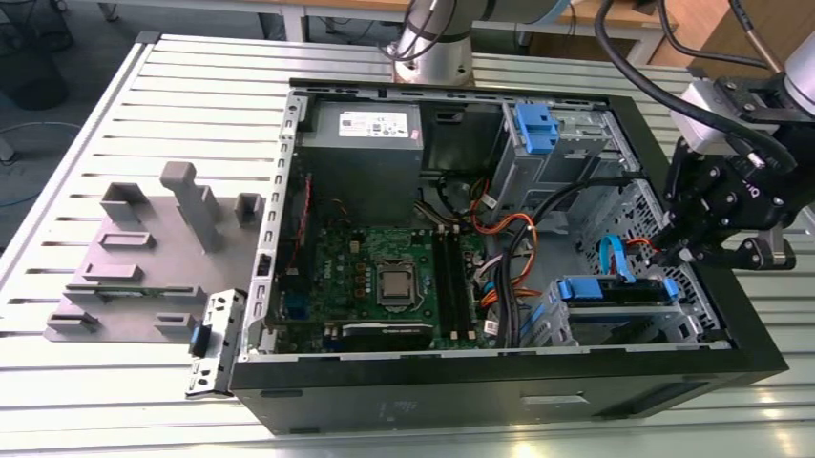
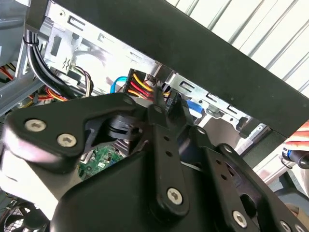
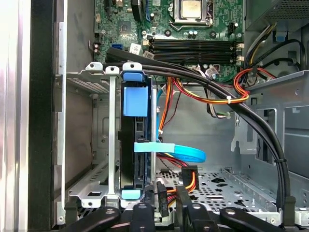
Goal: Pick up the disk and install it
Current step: 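Insert the second disk wire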
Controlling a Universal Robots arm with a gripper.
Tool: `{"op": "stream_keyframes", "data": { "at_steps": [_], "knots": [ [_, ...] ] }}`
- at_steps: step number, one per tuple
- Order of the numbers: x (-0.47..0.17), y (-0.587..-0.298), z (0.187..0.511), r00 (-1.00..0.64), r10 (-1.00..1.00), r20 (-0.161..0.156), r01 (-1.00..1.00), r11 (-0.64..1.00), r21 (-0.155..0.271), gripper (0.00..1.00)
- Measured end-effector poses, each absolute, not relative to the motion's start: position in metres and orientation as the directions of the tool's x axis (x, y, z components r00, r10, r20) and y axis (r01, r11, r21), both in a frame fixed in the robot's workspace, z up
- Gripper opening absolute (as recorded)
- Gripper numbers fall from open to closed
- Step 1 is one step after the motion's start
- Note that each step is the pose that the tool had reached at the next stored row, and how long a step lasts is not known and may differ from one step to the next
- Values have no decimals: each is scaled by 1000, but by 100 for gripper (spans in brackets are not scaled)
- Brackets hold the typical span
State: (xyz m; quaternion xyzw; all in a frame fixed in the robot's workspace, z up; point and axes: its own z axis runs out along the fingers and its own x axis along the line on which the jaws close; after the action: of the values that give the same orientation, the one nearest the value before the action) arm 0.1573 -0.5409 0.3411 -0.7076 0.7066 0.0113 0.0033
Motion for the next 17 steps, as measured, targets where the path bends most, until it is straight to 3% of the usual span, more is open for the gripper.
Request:
{"op": "stream_keyframes", "data": {
  "at_steps": [1,3,17],
  "knots": [
    [157,-541,341,1,-1000,-21,-1000,-2,11,31],
    [157,-541,341,1,-1000,-21,-1000,-2,11,18],
    [143,-541,341,1,-1000,-21,-1000,-1,0,16]
  ]
}}
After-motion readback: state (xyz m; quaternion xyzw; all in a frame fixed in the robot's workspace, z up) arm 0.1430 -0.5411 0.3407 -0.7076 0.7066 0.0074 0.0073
